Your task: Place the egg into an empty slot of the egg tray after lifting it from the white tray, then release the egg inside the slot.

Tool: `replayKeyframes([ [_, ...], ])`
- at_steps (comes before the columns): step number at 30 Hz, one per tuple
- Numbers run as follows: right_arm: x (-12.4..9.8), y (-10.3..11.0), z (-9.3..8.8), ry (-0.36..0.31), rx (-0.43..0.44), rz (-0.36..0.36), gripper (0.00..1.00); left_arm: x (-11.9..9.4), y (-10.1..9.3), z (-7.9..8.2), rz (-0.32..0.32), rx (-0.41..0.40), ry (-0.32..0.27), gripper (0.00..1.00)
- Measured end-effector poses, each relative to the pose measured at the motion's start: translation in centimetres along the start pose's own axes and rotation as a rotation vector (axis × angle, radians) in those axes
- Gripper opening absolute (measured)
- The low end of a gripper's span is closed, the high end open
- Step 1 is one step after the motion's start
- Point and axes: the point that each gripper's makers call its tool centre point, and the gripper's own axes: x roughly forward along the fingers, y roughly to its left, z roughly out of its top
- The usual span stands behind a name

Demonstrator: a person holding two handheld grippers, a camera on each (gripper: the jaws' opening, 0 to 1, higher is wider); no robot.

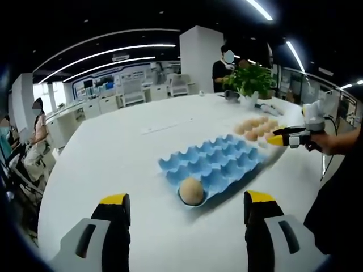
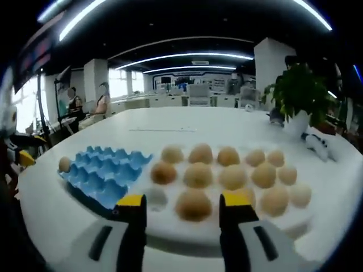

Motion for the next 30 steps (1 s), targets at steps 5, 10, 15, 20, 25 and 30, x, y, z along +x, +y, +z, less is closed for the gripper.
replayKeyframes([
  [5, 0.4, 0.0, 0.0, 0.008, 0.011, -0.003, 0.51, 0.1, 0.2, 0.1, 0.005, 0.008, 0.001, 0.83],
  [10, 0.7, 0.0, -0.3, 0.03, 0.02, -0.004, 0.47, 0.1, 0.1, 0.5, 0.002, 0.015, -0.015, 0.83],
  [15, 0.8, -0.7, -0.2, 0.03, 0.059, -0.026, 0.41, 0.1, 0.2, 0.5, -0.001, 0.001, -0.018, 0.83],
  [20, 0.9, -1.4, -0.6, 0.055, -0.019, -0.048, 0.3, 0.0, 0.1, 0.4, 0.002, 0.002, -0.014, 0.82],
  [25, 0.9, -1.4, -0.7, 0.053, -0.035, -0.052, 0.26, 0.0, 0.0, 0.4, 0.002, 0.002, -0.013, 0.81],
  [30, 0.9, -1.3, -0.6, 0.046, -0.068, -0.045, 0.24, 0.0, -0.2, 0.3, -0.001, 0.006, -0.005, 0.8],
])
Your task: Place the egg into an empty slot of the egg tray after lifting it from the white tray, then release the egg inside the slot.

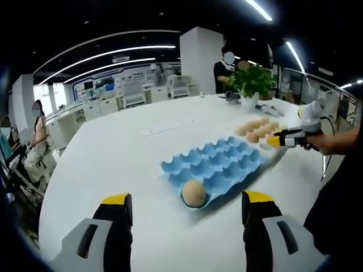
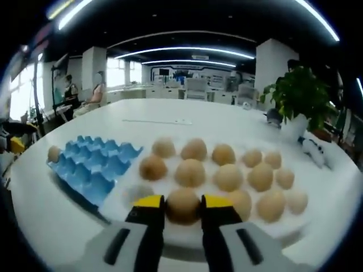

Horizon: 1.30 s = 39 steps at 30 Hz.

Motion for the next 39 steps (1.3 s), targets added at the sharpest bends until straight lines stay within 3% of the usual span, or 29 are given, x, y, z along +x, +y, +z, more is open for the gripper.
replayKeyframes([
  [5, -0.2, -0.1, 0.4, -0.003, 0.035, 0.006, 0.24, -0.1, 0.1, 0.1, 0.003, -0.001, -0.003, 0.79],
  [15, -1.2, 0.0, 3.6, -0.079, 0.091, 0.02, 0.24, -0.1, 0.2, 0.1, 0.002, -0.001, 0.0, 0.79],
  [29, -1.1, 4.9, 5.4, -0.105, 0.099, 0.14, 0.24, -0.2, 0.5, -0.1, 0.007, -0.007, 0.001, 0.79],
  [39, -0.5, 10.2, 6.4, -0.113, 0.075, 0.271, 0.24, -0.1, 0.5, -0.3, -0.002, -0.009, 0.008, 0.79],
])
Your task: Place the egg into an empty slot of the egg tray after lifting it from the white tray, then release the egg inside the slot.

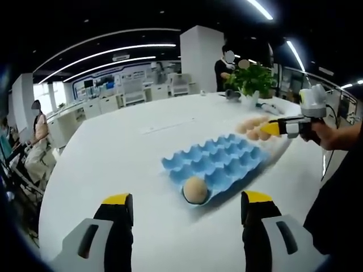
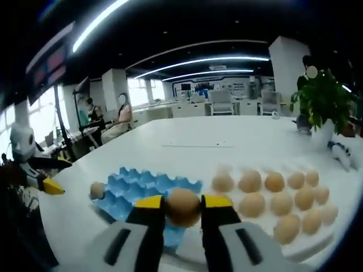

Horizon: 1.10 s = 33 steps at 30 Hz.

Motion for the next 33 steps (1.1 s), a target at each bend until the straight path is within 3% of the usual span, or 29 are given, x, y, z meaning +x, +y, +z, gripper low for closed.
replayKeyframes([
  [20, 4.0, 9.9, -0.1, 0.038, -0.105, 0.275, 0.24, 0.1, 0.2, 0.0, -0.002, -0.014, -0.007, 0.78],
  [33, 5.6, 13.3, -0.7, 0.051, -0.165, 0.358, 0.24, 0.1, 0.2, -0.1, -0.005, -0.011, -0.001, 0.78],
])
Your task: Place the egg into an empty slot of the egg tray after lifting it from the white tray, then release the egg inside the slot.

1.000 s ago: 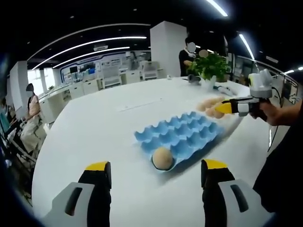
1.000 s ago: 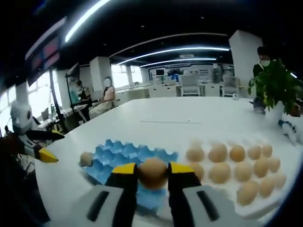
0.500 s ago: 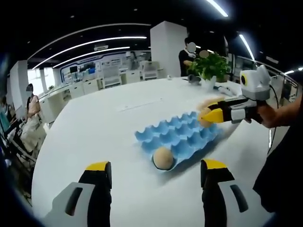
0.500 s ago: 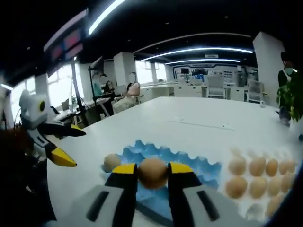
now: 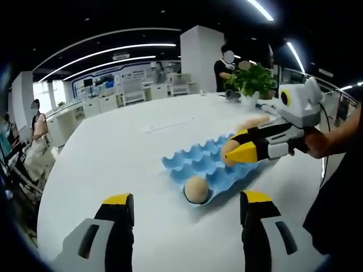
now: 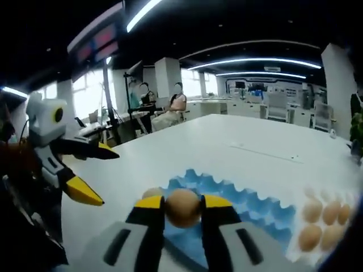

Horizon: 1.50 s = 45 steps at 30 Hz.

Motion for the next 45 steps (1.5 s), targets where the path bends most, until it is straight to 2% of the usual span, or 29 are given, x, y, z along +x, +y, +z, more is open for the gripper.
replayKeyframes([
  [15, 2.0, 1.5, -1.6, 0.031, -0.026, 0.06, 0.24, 0.2, -0.1, -0.1, -0.005, 0.0, 0.005, 0.77],
  [34, 2.6, 1.4, -3.2, 0.055, -0.026, 0.055, 0.25, 0.1, 0.0, -0.4, -0.008, -0.006, 0.012, 0.77],
  [42, 2.6, 1.6, -3.3, 0.047, -0.087, 0.054, 0.25, 0.1, -0.1, -0.4, -0.01, -0.004, 0.012, 0.76],
  [44, 2.5, 1.5, -3.3, 0.045, -0.073, 0.054, 0.24, 0.1, -0.1, -0.4, -0.011, -0.004, 0.013, 0.76],
  [45, 2.6, 2.0, -3.2, 0.033, -0.038, 0.077, 0.24, 0.1, -0.1, -0.4, -0.011, -0.004, 0.013, 0.76],
])
